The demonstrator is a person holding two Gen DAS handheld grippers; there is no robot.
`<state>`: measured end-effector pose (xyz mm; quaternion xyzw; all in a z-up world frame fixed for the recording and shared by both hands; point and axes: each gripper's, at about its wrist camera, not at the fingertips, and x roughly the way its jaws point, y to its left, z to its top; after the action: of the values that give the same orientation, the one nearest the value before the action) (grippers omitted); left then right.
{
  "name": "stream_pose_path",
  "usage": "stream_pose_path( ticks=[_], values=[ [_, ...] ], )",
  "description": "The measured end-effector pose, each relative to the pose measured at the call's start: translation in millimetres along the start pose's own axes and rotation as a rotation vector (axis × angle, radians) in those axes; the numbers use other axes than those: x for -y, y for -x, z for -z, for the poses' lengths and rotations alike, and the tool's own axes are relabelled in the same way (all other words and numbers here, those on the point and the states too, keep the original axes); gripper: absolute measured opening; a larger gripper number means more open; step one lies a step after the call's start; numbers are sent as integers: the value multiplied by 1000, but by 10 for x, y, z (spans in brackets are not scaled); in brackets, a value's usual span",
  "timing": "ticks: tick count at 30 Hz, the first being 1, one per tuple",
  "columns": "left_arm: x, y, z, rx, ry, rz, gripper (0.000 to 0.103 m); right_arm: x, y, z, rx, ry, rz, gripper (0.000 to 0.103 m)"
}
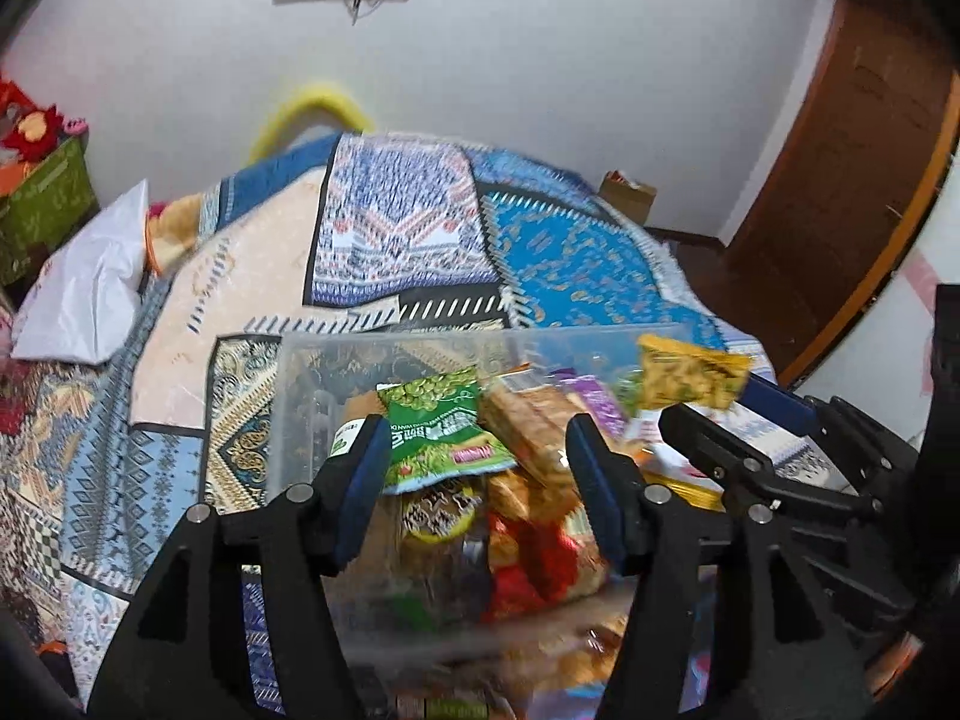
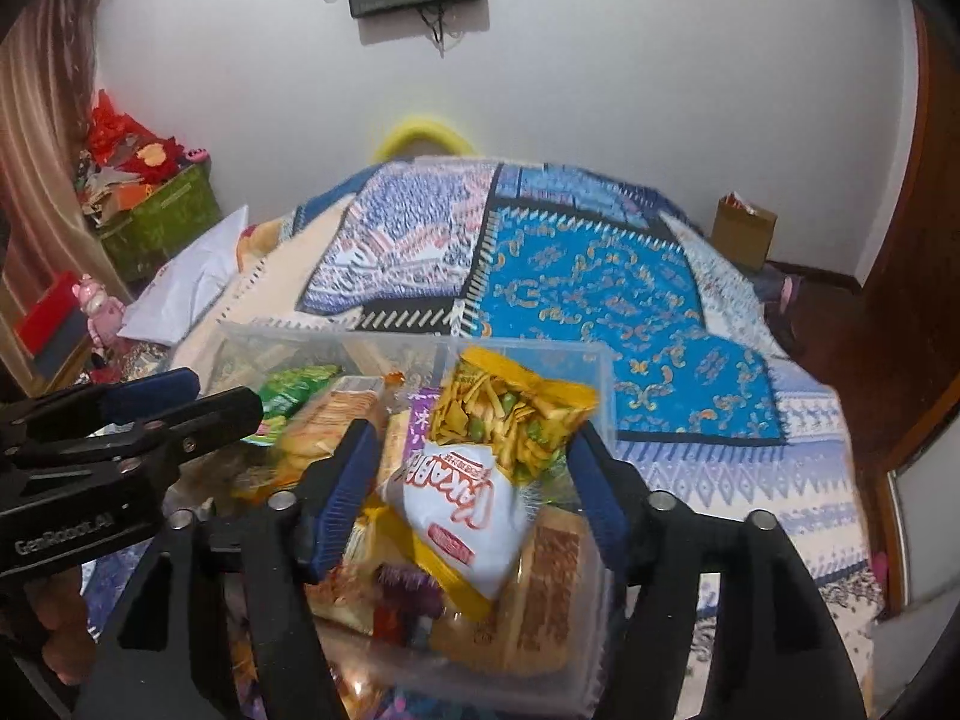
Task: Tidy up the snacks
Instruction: 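Lower both held bags into the clear box and open both tools, then grasp orange cracker bag with left tool while right tool grasps peanut candy bar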
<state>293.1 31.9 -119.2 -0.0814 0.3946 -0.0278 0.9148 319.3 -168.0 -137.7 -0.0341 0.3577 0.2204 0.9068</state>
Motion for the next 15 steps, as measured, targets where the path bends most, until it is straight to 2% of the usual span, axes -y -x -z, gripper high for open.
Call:
stream_pose_path(
  ticks=[4, 7, 15],
  values=[
    [16, 290, 83, 31, 1, 8, 63, -27, 295, 30, 48, -4, -14, 63],
    [-10, 460, 189, 31, 8, 20, 63, -78, 484, 98, 73, -1, -26, 69],
    [-117, 601, 694, -50, -12, 0, 63, -210, 729, 432, 59, 25, -47, 71]
  ],
)
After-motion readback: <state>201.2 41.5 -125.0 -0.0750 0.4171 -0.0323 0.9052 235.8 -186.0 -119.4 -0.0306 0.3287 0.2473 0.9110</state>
